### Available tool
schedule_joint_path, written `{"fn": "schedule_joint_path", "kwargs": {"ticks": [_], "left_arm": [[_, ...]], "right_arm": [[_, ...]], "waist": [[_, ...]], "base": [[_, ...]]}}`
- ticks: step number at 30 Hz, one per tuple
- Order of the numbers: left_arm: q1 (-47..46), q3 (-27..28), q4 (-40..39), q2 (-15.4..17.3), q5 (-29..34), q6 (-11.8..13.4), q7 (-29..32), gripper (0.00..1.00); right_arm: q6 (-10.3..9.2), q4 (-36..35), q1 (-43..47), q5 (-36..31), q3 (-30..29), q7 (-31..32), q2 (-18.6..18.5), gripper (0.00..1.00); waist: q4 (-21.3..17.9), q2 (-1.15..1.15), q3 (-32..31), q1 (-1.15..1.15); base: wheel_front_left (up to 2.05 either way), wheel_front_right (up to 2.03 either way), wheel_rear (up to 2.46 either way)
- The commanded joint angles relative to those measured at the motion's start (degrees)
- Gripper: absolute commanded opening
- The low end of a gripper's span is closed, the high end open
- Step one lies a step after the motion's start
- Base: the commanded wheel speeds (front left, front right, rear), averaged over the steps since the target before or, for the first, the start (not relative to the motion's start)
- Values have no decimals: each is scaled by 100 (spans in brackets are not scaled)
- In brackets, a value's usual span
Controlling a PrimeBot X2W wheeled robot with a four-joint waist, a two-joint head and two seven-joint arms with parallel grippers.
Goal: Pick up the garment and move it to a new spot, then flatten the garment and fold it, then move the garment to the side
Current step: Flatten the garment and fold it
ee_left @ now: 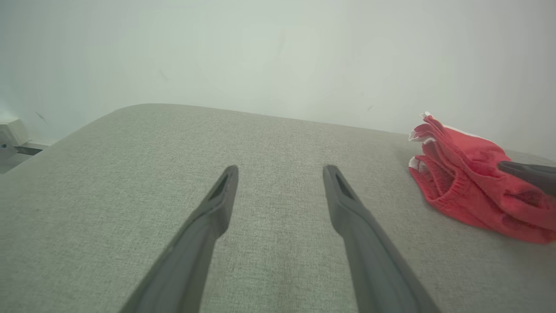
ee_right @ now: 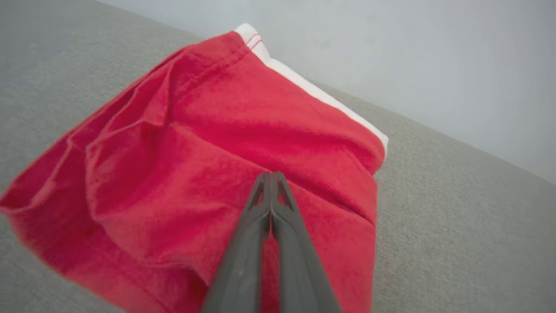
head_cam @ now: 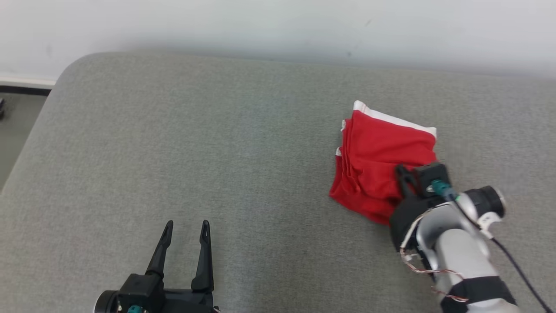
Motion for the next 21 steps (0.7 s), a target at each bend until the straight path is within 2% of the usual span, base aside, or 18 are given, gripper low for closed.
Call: {"fn": "schedule_joint_path", "kwargs": {"ticks": [1,9,14,21], "left_arm": [[-47,3,-13,-7,-24,0,-15,100],[-75,25,-26,-7,-73,50,-15,100],[-79,18,-43,-7,-106,66,-15,100],[-74,2,-17,-6,-128,79,-15,100]], "right_arm": [[0,81,-78,-40,55,-77,83,0],[0,871,-307,-15,680,-506,460,0],[0,1155,-405,138,1268,-728,549,0],[0,1161,-415,849,2190,-824,571,0]], "waist": [[91,0,71,0],[176,0,146,0],[110,0,142,0],[-14,0,102,0]], "base": [[0,0,0],[0,0,0],[0,0,0],[0,0,0]]}}
